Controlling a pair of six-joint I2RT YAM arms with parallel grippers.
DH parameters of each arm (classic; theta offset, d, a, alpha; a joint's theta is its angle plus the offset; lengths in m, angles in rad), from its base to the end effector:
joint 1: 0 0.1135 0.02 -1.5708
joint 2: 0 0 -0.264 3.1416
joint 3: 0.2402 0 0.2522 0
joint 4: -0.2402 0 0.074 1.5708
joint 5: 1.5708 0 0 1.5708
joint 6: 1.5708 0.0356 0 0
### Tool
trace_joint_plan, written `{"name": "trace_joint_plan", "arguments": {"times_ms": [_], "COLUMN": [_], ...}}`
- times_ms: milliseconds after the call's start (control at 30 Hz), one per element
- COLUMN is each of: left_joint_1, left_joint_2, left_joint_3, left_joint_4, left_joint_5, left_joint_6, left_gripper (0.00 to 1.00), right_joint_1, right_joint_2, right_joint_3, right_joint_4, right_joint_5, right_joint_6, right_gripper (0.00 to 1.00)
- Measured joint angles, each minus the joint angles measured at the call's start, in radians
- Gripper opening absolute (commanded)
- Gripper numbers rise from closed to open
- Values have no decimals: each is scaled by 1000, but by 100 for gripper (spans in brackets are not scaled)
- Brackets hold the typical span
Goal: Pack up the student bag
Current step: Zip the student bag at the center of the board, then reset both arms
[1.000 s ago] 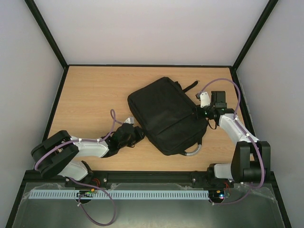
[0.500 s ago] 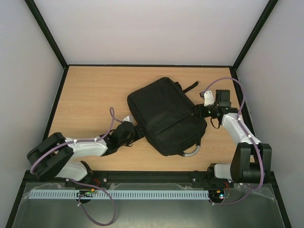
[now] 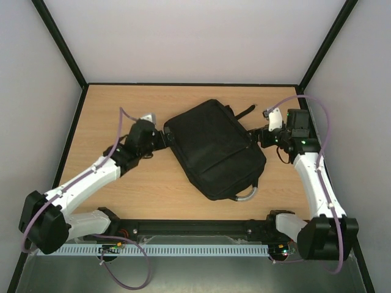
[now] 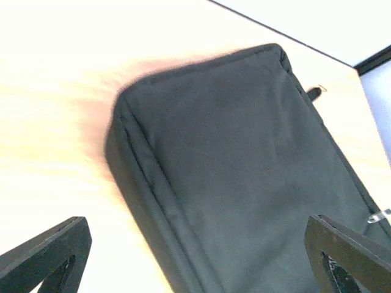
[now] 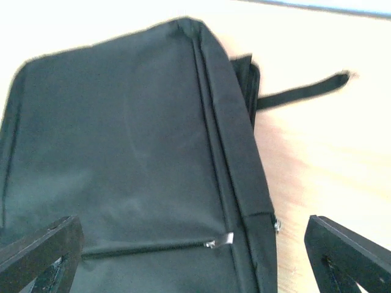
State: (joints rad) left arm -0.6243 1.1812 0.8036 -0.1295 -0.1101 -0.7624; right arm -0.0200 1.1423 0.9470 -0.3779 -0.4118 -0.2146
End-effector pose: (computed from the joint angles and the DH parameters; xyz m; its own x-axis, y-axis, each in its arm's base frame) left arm 0.2174 -0.1518 0.2701 -0.6324 -0.3905 -0.6690 0.0917 0.8199 -0.5652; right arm 0.2521 0.0092 0.3071 -0.4621 -0.1859 -0.8671 -0.4261 0.9041 0.0332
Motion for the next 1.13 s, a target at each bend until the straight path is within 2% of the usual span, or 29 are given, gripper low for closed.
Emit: {"name": "trace_joint_plan", "arguments": {"times_ms": [233, 467, 633, 933, 1133], "left_joint_1": [97, 102, 138, 182, 185], "left_joint_2": [-7, -126, -165, -288, -271], "left_joint_3": [168, 120, 60, 27, 27], "left_joint_4": [-179, -184, -176, -165, -161], "left_joint_5": [-31, -116, -164, -266, -276], "left_joint_6": [240, 397, 442, 472, 482], "left_gripper": [99, 99, 99, 99, 99], "right_joint_1": [0, 0, 0, 0, 0], "right_joint_2": [-167, -228, -241, -254, -257], "right_joint_3": [25, -44, -136, -150, -150], "right_joint_4": [82, 166, 201, 204, 205], "right_joint_5": [13, 66, 115, 210, 267], "right_joint_6": [143, 287, 337, 335, 327], "right_gripper": [99, 99, 99, 99, 99]}}
